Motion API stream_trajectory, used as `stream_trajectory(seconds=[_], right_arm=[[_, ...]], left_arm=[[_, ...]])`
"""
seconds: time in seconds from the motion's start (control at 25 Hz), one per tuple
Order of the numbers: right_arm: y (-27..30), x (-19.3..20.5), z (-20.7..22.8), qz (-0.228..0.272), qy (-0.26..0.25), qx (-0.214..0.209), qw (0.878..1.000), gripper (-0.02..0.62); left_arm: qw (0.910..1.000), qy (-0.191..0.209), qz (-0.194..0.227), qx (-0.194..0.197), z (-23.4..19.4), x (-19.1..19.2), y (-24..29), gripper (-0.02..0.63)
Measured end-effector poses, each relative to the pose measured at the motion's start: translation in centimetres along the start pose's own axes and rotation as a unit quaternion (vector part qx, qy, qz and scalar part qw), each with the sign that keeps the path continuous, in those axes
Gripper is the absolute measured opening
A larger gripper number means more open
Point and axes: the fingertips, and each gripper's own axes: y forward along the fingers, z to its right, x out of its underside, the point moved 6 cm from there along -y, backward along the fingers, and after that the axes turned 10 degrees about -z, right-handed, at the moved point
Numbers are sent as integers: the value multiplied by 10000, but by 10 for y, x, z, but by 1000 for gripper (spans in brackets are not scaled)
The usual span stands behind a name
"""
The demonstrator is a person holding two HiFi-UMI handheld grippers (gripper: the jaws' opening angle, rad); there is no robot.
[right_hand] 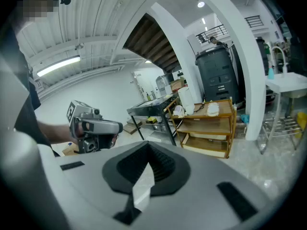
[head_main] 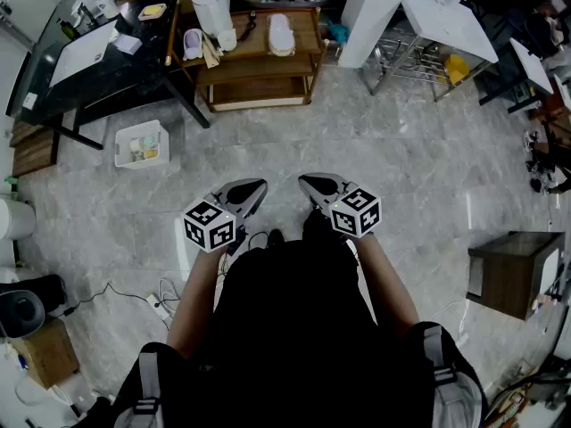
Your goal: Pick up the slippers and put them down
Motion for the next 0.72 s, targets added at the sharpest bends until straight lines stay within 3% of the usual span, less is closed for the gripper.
stream_trajectory(seconds=[0.72], right_arm=[[-1,0,4,-57,24,-4,10000,8]], left_arm=[[9999,35,-100,50,0,-3,5,12]])
